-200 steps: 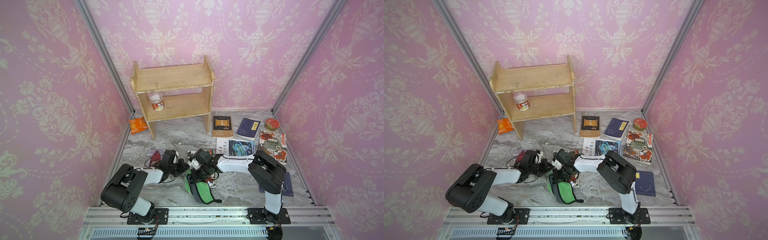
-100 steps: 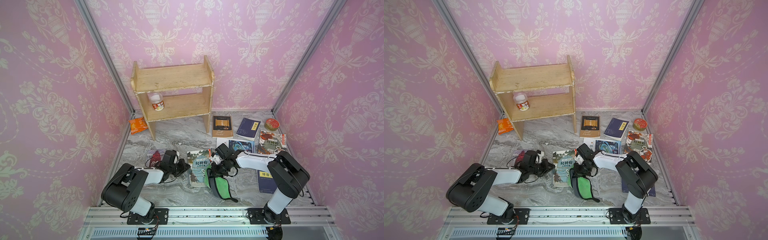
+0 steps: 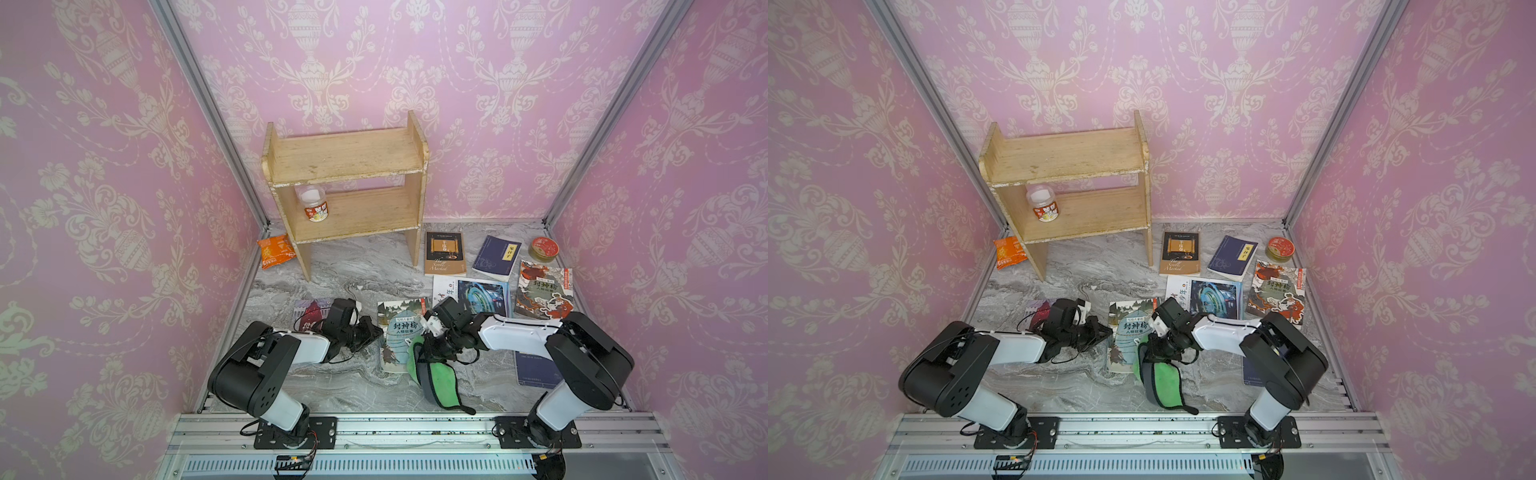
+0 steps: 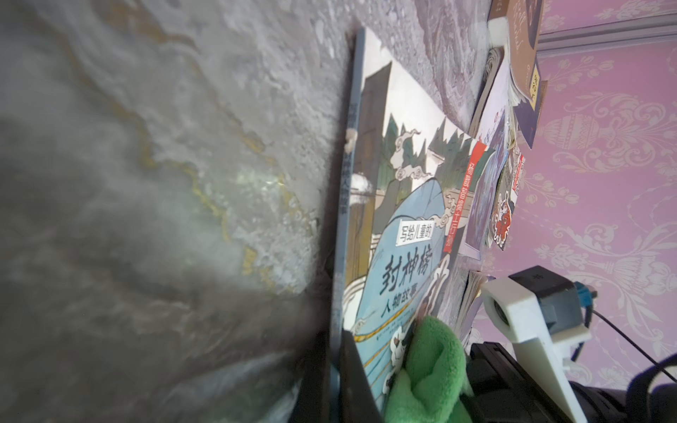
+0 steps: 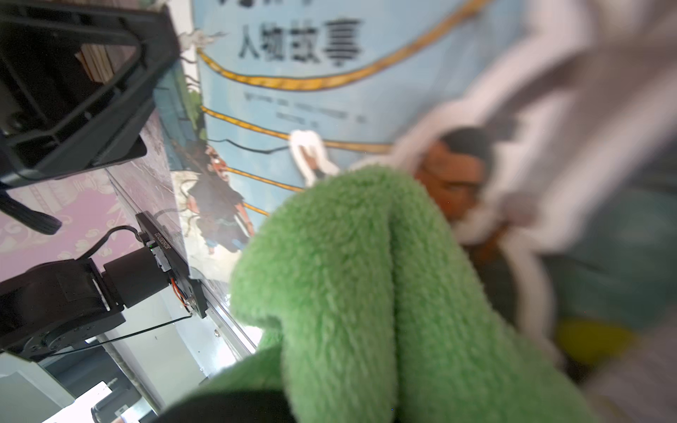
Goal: Wipe the cover of the book
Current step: Wipe the dirt from the cover of the book.
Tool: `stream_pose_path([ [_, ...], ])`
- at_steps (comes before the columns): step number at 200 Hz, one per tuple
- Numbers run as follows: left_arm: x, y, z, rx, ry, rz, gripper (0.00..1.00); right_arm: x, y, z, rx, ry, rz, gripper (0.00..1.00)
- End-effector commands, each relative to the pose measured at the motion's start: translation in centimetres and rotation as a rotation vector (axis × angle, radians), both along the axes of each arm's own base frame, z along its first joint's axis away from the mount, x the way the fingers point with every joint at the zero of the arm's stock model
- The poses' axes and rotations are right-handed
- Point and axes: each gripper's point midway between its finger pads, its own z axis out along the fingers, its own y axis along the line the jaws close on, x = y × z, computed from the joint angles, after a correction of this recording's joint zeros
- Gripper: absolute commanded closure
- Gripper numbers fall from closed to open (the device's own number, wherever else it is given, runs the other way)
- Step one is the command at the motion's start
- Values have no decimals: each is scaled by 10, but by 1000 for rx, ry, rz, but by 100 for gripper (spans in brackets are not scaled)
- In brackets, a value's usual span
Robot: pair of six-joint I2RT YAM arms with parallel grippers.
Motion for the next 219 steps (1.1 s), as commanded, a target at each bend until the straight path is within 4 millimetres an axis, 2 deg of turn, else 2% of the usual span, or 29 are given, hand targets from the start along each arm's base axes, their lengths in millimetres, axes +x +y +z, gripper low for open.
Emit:
stream_pose_path([
  [1,0,-2,-7,3,26,-2,100,-18,-72,-36,-289,104,-89,100],
  [15,0,-3,-6,-17,22,4,100,3,-66,-19,-301,47,-56,100],
  [41,-3,-4,-6,-30,26,-6,100,39,-23,8,-227,-18,-3,100],
  [52,-5,-4,-5,-30,25,-9,100,45,-4,11,-233,-30,45,100],
  [67,-5,-4,-3,-34,20,-9,100,53,11,3,-234,-9,67,100],
  [76,-5,-4,-2,-35,18,-8,100,62,12,-6,-238,-13,83,100],
  [85,-7,-3,-2,-35,19,-7,100,74,3,-20,-256,11,52,100],
  [89,-8,-3,-2,-34,20,-8,100,92,5,-16,-237,-9,30,100],
  [105,-11,-1,-4,-28,27,-8,100,134,-10,-25,-232,-4,-54,100],
  [118,-12,-1,-6,-24,32,-11,100,166,-17,-25,-239,-24,-99,100],
  [129,-13,0,-6,-24,33,-9,100,185,-16,-23,-239,-35,-112,100],
  [140,-12,0,-5,-23,32,-3,100,191,-10,-23,-234,-36,-102,100],
  [152,-13,2,-5,-19,30,4,100,183,-2,-23,-229,-28,-72,100],
  [163,-13,3,-5,-12,31,12,100,162,0,-26,-252,-19,-36,100],
  [185,-13,7,-7,7,29,23,100,95,-11,-39,-294,27,-9,100],
  [196,-12,7,-8,13,31,24,100,49,-26,-52,-319,79,-30,100],
  [219,-10,7,-9,21,31,25,100,-25,-50,-67,-347,149,-63,100],
])
